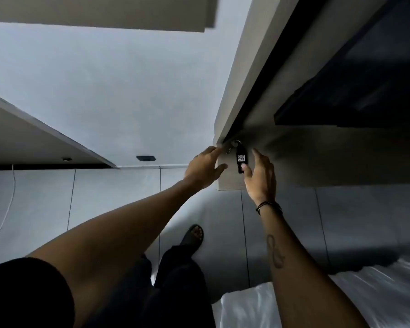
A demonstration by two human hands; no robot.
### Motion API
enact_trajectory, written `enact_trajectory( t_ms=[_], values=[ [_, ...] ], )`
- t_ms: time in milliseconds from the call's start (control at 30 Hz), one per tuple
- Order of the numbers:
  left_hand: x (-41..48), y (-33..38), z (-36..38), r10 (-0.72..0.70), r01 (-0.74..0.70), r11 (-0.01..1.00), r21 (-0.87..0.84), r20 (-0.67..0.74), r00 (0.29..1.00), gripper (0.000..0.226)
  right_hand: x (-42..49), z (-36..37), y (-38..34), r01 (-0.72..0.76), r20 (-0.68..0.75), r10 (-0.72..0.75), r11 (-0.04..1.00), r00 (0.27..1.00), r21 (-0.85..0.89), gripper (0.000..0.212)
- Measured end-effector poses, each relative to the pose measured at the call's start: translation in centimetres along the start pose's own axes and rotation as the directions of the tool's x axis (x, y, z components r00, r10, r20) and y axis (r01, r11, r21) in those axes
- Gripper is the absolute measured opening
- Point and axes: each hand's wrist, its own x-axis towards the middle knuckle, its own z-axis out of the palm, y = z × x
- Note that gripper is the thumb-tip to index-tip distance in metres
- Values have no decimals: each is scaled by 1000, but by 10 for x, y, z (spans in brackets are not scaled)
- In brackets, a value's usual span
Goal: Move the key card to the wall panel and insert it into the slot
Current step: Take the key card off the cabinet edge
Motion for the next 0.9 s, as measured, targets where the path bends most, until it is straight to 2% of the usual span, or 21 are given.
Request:
enact_trajectory(
  t_ms=[100,200,333,433,567,733,900],
  values=[
    [21,10,13,-59,55,997,-61,-58,997,54,23,7,8,-59,35,57,996,998,70,52],
    [39,19,23,-86,82,996,-44,-82,993,45,44,15,13,-147,107,134,981,985,124,51],
    [56,16,36,-152,155,988,22,-102,983,30,64,25,18,-158,127,140,976,982,148,47],
    [57,17,48,-113,126,989,72,-164,980,27,75,32,17,-166,145,142,972,979,168,35],
    [57,16,61,-74,99,984,150,-163,984,29,79,39,13,-142,136,124,981,983,132,18],
    [62,15,66,-93,112,988,111,-162,982,34,79,43,8,-184,96,174,977,980,110,24],
    [68,9,63,-226,219,973,-74,-109,968,31,86,47,11,-325,211,271,898,939,296,25]
  ],
)
